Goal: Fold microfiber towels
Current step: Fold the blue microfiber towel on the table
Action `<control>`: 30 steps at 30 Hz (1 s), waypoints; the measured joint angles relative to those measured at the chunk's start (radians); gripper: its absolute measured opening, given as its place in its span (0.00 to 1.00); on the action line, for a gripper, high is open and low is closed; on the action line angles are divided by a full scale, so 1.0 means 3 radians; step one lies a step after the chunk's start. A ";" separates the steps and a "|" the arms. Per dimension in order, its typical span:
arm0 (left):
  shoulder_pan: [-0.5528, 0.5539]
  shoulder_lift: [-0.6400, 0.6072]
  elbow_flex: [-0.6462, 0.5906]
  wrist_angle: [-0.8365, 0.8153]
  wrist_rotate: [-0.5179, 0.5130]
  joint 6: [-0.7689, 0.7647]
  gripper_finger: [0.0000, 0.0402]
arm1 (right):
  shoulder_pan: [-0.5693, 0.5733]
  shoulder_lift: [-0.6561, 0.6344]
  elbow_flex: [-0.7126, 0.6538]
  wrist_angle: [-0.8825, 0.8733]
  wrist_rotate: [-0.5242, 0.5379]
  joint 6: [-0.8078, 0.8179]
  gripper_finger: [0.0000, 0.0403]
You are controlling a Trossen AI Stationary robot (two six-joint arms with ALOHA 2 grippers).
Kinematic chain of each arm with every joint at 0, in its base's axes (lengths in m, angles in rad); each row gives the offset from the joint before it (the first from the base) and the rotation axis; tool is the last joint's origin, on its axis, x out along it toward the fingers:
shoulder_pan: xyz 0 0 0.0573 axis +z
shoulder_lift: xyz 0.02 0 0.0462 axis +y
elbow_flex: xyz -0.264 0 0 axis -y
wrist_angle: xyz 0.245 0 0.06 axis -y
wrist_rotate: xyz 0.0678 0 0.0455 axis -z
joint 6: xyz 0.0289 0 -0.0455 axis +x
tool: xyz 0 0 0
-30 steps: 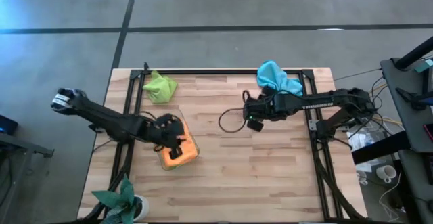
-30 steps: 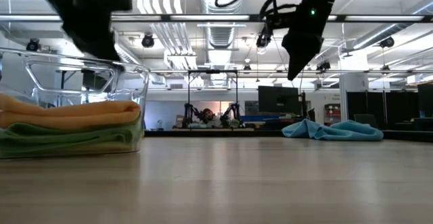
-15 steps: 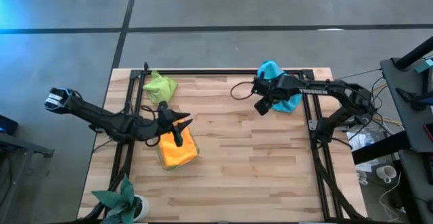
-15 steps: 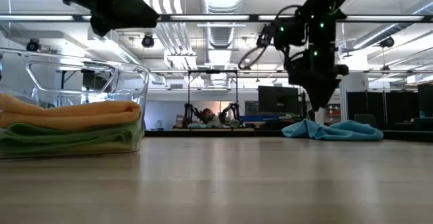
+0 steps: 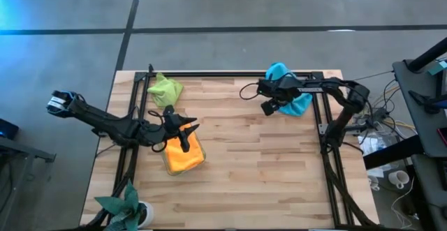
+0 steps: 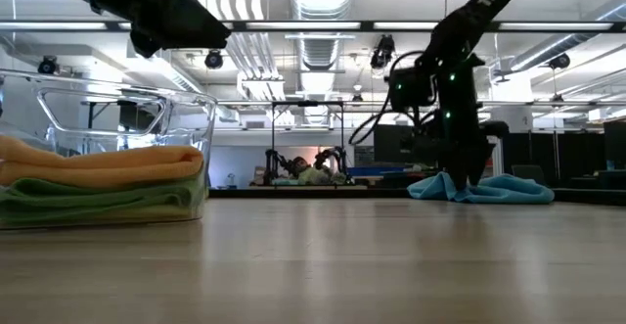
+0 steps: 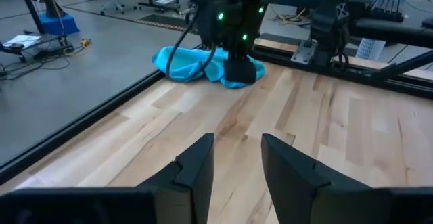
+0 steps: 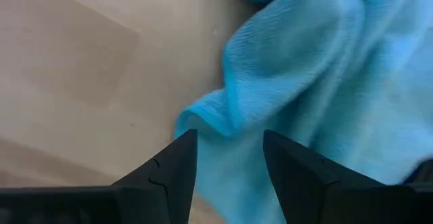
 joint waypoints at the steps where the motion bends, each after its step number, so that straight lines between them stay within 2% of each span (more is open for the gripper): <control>1: 0.0000 0.0000 0.0000 0.0000 0.0000 0.0000 0.27 | -0.0021 0.0056 0.0002 0.0032 0.0001 0.0001 0.40; 4: 0.0000 0.0000 0.0000 0.0003 0.0001 0.0010 0.27 | -0.0135 0.0157 0.0022 0.0092 0.0003 -0.0066 0.31; 8: 0.0000 0.0020 0.0001 0.0024 0.0001 0.0156 0.27 | -0.0214 0.0121 0.0053 0.0213 0.0003 -0.0327 0.08; 9: 0.0001 0.0043 0.0001 0.0036 0.0001 0.0147 0.27 | -0.0201 0.0074 0.0060 0.0253 -0.0001 -0.0406 0.06; 14: 0.0084 0.0305 0.0045 0.0031 0.0070 -0.0380 0.27 | 0.0065 -0.0204 0.0141 0.0300 -0.0082 -0.0624 0.03; 19: 0.0322 0.0863 0.0500 -0.0225 0.0625 -0.0438 0.27 | 0.0502 -0.0493 0.0184 0.0261 -0.0187 -0.0584 0.02; 22: 0.0513 0.1191 0.0972 -0.0703 0.0919 -0.0440 0.27 | 0.0731 -0.0609 0.0184 0.0190 -0.0255 -0.0423 0.02; 25: 0.0732 0.1543 0.1454 -0.1482 0.1473 -0.0387 0.27 | 0.0932 -0.0694 0.0184 0.0128 -0.0254 -0.0249 0.02; 28: 0.0857 0.1888 0.1781 -0.2252 0.1905 -0.0184 0.27 | 0.1105 -0.0723 0.0182 0.0096 -0.0247 -0.0122 0.02; 30: 0.0902 0.2058 0.1930 -0.2641 0.2051 -0.0129 0.27 | 0.1196 -0.0734 0.0181 0.0086 -0.0247 -0.0090 0.02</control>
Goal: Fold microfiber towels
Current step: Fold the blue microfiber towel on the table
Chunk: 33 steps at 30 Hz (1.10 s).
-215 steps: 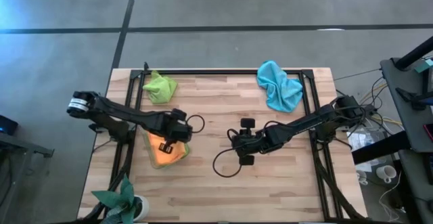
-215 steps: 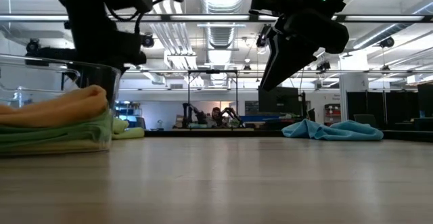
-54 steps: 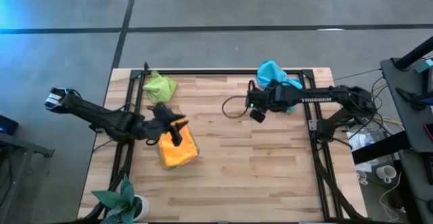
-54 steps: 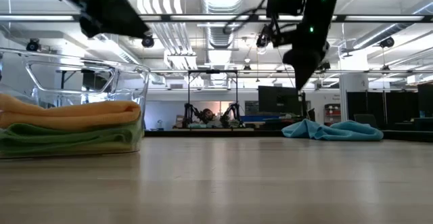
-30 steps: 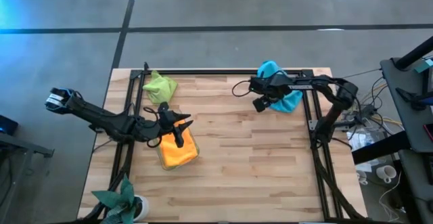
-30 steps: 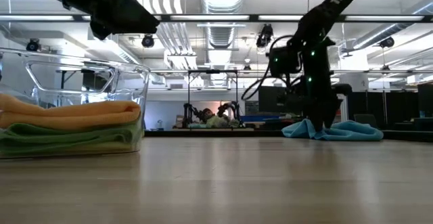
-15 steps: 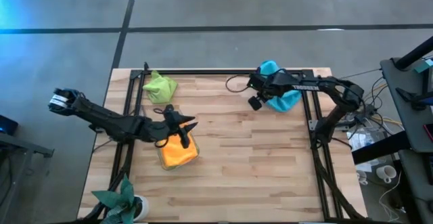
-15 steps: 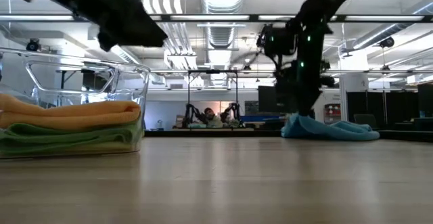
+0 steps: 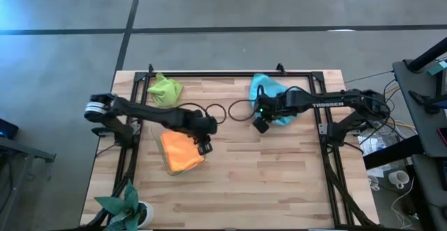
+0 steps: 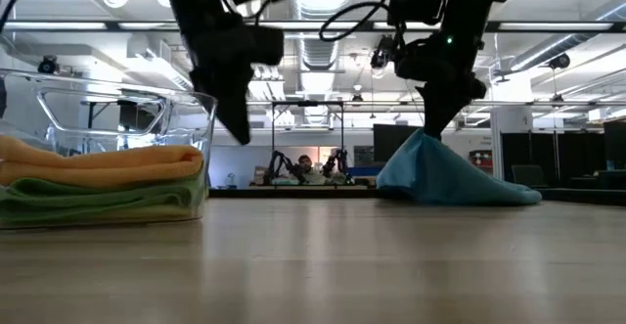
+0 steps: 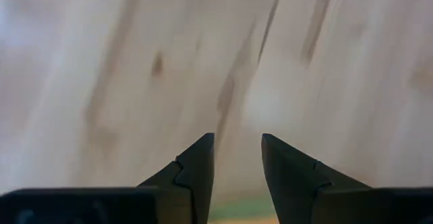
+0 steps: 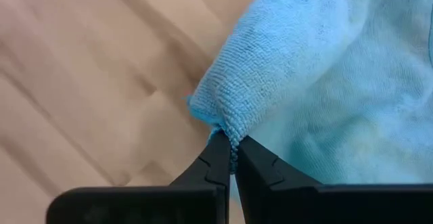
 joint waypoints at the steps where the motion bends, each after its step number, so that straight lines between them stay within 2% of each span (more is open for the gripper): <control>1: 0.0011 0.0060 0.0056 -0.0141 0.0056 -0.0001 0.27 | 0.0038 0.0000 0.0000 0.0001 0.0001 0.0006 0.02; 6: -0.0013 0.0126 0.0199 -0.0620 0.0362 -0.0104 0.27 | 0.0089 0.0013 -0.0004 -0.0005 -0.0032 0.0033 0.02; 10: -0.0112 -0.0059 0.0169 -0.1110 0.0636 -0.0172 0.27 | 0.0094 0.0022 -0.0006 -0.0026 -0.0268 -0.0059 0.02; 13: -0.0201 -0.0276 0.0146 -0.1445 0.0632 -0.0234 0.27 | 0.0179 0.0022 -0.0010 -0.0023 -0.0412 -0.0263 0.02; 15: -0.0245 -0.0465 0.0145 -0.1370 0.0474 -0.0304 0.27 | 0.0253 0.0020 -0.0011 -0.0004 -0.0426 -0.0381 0.02; 18: -0.0331 -0.0744 0.0069 -0.0682 -0.0151 -0.0309 0.27 | 0.0319 0.0020 0.0021 0.0015 -0.0425 -0.0446 0.02; 21: -0.0440 -0.0894 -0.0116 0.0350 -0.0629 0.0040 0.27 | 0.0377 0.0019 0.0099 0.0090 -0.0319 -0.0529 0.02; 23: -0.0491 -0.0917 -0.0306 0.1087 -0.0678 0.0345 0.28 | 0.0424 0.0011 0.0157 0.0082 -0.0243 -0.0550 0.02; 26: -0.0509 -0.0786 -0.0616 0.2147 -0.0679 0.0529 0.32 | 0.0472 -0.0041 0.0260 0.0081 -0.0180 -0.0361 0.02; 30: -0.0497 -0.0382 -0.0950 0.3320 -0.0760 0.1035 0.42 | 0.0473 -0.0139 0.0344 0.0137 -0.0106 -0.0203 0.02; 33: -0.0497 -0.0017 -0.1032 0.4200 -0.0960 0.1486 0.51 | 0.0470 -0.0206 0.0410 0.0176 0.0005 -0.0171 0.02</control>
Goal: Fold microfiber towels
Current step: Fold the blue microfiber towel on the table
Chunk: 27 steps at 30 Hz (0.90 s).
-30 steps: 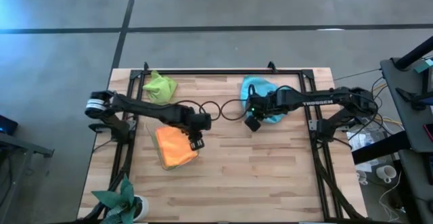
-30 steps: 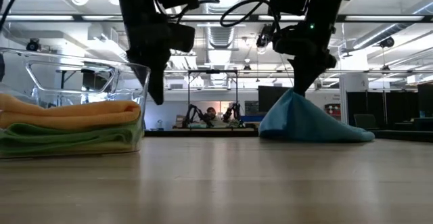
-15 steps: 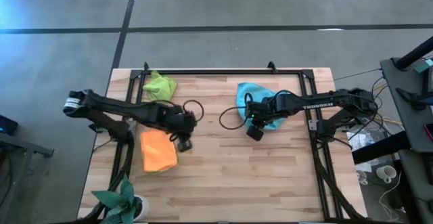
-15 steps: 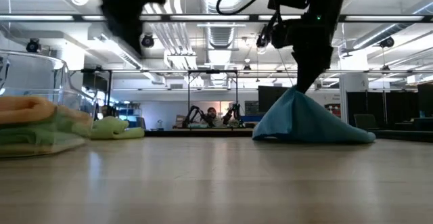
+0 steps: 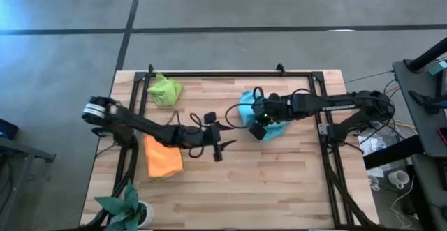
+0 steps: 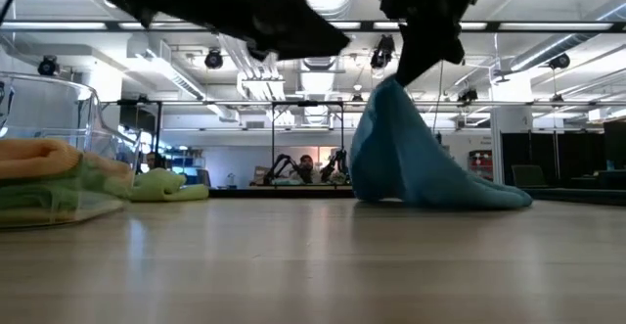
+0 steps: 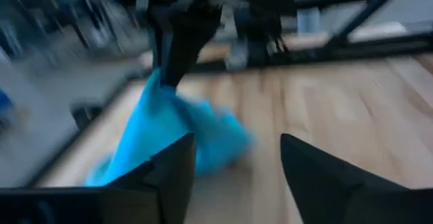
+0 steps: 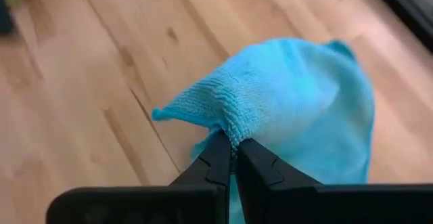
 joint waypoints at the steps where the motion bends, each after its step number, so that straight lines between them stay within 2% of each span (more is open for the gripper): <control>1: 0.0003 0.0130 0.0006 0.0275 -0.0017 0.0153 0.53 | -0.0003 -0.0017 0.0022 -0.0005 0.0024 0.0003 0.02; 5: 0.0042 0.0605 0.0133 0.0842 -0.0185 0.0498 0.57 | -0.0003 -0.0035 0.0087 0.0019 0.0045 0.0011 0.02; 13: 0.0171 0.1020 0.0424 0.0827 -0.1104 0.0452 0.57 | 0.0021 -0.0035 0.0091 -0.0001 -0.0019 0.0106 0.02; 17: 0.0216 0.1007 0.0436 0.0815 -0.1058 0.0457 0.55 | 0.0067 -0.0035 0.0091 0.0020 -0.0043 0.0105 0.02; 20: 0.0234 0.0988 0.0431 0.0774 -0.0979 0.0459 0.46 | 0.0092 -0.0035 0.0098 0.0060 -0.0015 0.0074 0.02; 23: 0.0249 0.0925 0.0440 0.0622 -0.0973 0.0523 0.26 | 0.0117 -0.0035 0.0097 0.0124 0.0125 -0.0106 0.02; 25: 0.0254 0.0842 0.0440 0.0404 -0.1053 0.0602 0.09 | 0.0155 -0.0035 0.0091 0.0133 0.0384 -0.0178 0.02; 27: 0.0253 0.0681 0.0433 0.0042 -0.1274 0.0604 0.04 | 0.0214 -0.0018 0.0063 0.0138 0.0557 -0.0186 0.03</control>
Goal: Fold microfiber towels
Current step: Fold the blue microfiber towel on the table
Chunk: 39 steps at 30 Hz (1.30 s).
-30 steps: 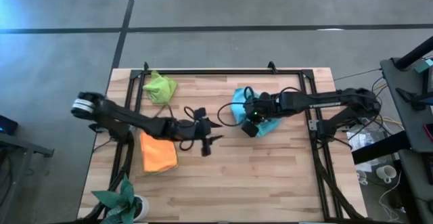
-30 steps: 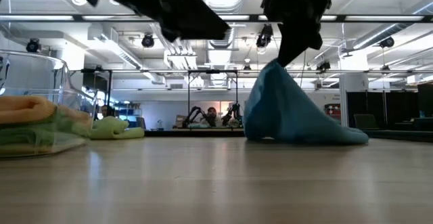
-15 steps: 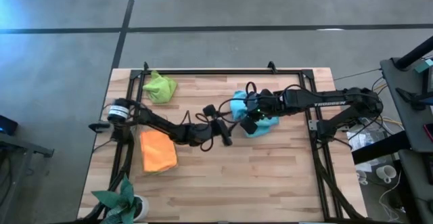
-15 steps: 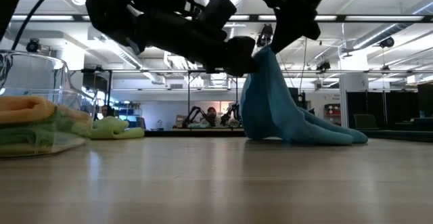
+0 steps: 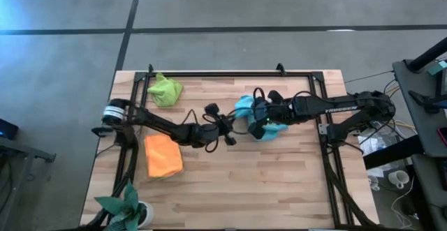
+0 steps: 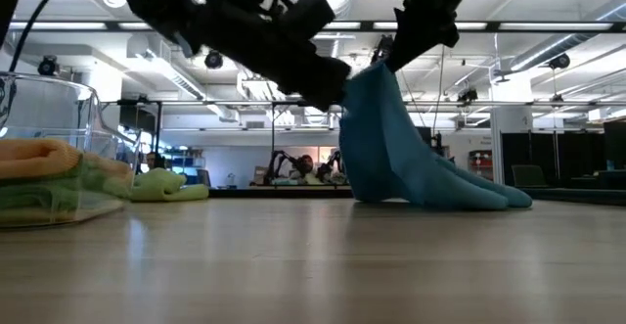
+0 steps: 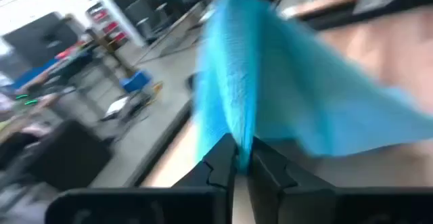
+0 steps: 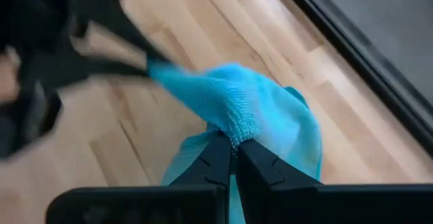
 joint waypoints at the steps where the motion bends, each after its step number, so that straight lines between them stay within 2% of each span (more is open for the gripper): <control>1: -0.0001 -0.0087 0.0000 -0.0162 -0.0108 -0.0015 0.03 | 0.0035 0.0009 -0.0025 -0.0002 0.0009 0.0011 0.04; 4: -0.0001 -0.0384 -0.0045 -0.0669 -0.0350 -0.0081 0.01 | 0.0201 0.0017 -0.0166 -0.0014 0.0007 0.0144 0.10; 10: 0.0033 -0.0949 -0.0106 -0.1339 -0.0392 -0.0158 0.00 | 0.0579 0.0015 -0.0461 0.0062 -0.0030 0.0240 0.31; 14: 0.0128 -0.1205 -0.0113 -0.1397 -0.0394 -0.0101 0.00 | 0.0854 0.0091 -0.0661 0.0687 -0.0165 -0.0065 0.40; 19: 0.0154 -0.1373 -0.0127 -0.1399 -0.0393 -0.0072 0.00 | 0.0907 0.0503 -0.0883 0.1696 -0.0084 0.0058 0.41; 24: 0.0057 -0.1480 -0.0167 -0.1410 -0.0391 -0.0072 0.00 | 0.0828 0.1083 -0.0823 0.1974 0.0230 0.0092 0.38; 31: -0.0131 -0.1553 -0.0259 -0.1430 -0.0371 -0.0075 0.00 | 0.0529 0.1641 -0.0676 0.1962 0.0245 0.0181 0.38; 35: -0.0207 -0.1563 -0.0291 -0.1615 -0.0368 -0.0275 0.00 | 0.0292 0.1620 -0.0672 0.1718 0.0240 0.0181 0.39; 39: -0.0269 -0.1563 -0.0325 -0.1898 -0.0365 -0.0640 0.00 | 0.0021 0.1377 -0.0744 0.1210 0.0517 -0.0022 0.40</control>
